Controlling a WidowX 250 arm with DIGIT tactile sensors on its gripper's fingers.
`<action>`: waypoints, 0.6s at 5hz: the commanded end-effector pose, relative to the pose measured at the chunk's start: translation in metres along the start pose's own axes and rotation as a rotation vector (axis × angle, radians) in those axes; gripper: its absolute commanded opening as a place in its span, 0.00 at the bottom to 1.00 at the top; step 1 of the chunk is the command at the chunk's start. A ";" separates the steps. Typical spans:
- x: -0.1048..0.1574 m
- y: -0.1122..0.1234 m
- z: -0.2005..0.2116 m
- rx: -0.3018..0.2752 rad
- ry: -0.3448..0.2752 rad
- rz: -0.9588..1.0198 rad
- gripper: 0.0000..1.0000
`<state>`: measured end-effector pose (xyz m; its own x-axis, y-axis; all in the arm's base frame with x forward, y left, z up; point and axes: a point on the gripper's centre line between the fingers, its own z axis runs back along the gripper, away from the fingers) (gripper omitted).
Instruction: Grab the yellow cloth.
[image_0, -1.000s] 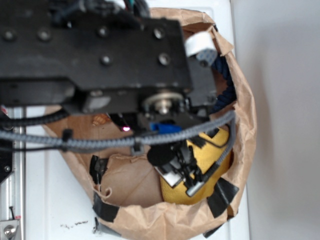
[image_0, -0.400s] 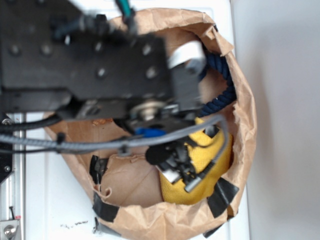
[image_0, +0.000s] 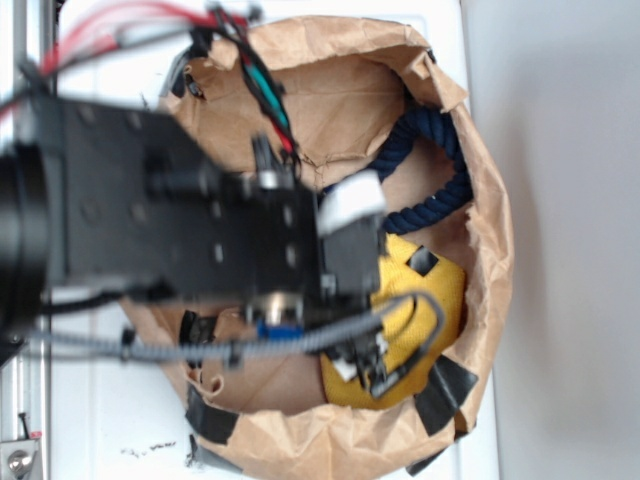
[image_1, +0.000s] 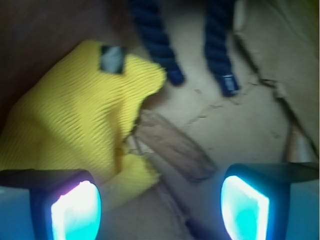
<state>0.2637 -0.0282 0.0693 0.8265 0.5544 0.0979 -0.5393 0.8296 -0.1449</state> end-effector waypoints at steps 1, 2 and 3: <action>0.010 -0.022 -0.004 -0.071 -0.007 -0.059 1.00; 0.013 -0.026 -0.029 -0.010 -0.034 -0.056 1.00; 0.020 -0.025 -0.042 0.026 -0.056 -0.011 0.00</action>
<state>0.2950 -0.0451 0.0293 0.8241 0.5523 0.1255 -0.5447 0.8336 -0.0918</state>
